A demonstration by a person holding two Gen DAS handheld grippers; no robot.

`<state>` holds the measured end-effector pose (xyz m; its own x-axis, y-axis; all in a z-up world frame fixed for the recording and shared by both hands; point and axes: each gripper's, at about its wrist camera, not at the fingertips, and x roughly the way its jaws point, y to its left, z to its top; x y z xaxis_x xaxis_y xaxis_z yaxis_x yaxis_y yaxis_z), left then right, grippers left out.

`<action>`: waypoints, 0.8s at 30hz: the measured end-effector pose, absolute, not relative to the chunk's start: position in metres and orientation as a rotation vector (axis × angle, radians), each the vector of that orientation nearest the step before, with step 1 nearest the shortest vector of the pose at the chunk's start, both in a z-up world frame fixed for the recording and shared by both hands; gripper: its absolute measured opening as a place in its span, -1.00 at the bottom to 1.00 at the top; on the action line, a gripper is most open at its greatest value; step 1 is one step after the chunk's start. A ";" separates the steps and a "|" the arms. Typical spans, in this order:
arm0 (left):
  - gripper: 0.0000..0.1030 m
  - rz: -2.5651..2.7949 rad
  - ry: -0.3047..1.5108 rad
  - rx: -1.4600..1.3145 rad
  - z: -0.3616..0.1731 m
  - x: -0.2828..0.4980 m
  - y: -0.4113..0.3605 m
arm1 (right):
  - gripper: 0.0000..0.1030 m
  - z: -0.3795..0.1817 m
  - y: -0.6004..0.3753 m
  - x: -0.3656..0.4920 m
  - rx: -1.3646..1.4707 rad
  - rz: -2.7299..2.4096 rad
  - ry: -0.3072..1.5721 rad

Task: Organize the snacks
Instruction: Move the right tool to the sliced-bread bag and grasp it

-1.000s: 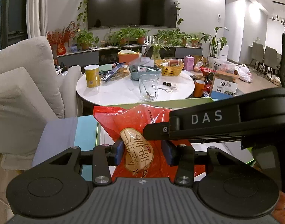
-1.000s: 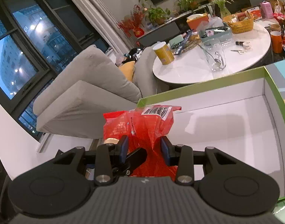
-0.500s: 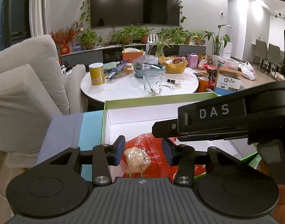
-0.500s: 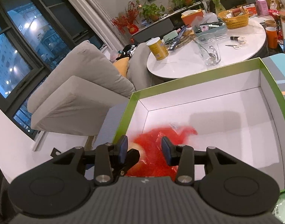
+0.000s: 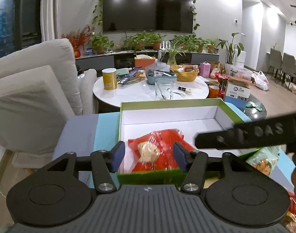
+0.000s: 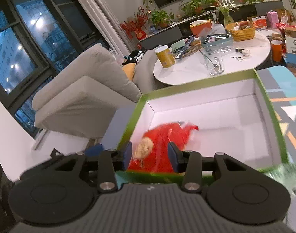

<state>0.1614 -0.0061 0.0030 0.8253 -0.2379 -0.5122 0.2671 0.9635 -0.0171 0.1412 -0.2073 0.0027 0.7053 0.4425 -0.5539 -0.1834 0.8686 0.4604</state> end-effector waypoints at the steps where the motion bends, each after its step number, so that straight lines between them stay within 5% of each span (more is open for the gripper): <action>1: 0.07 -0.267 0.538 0.052 0.002 0.157 -0.004 | -0.25 0.001 -0.209 0.136 0.386 0.352 0.715; 24: 0.26 -0.274 0.606 0.046 -0.022 0.098 0.002 | -0.20 -0.028 -0.214 0.081 0.410 0.247 0.838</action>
<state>0.0983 0.0022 -0.0218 0.7869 -0.2405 -0.5683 0.2672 0.9629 -0.0375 0.0810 -0.2137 -0.0276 0.6472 0.3690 -0.6671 -0.0515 0.8942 0.4447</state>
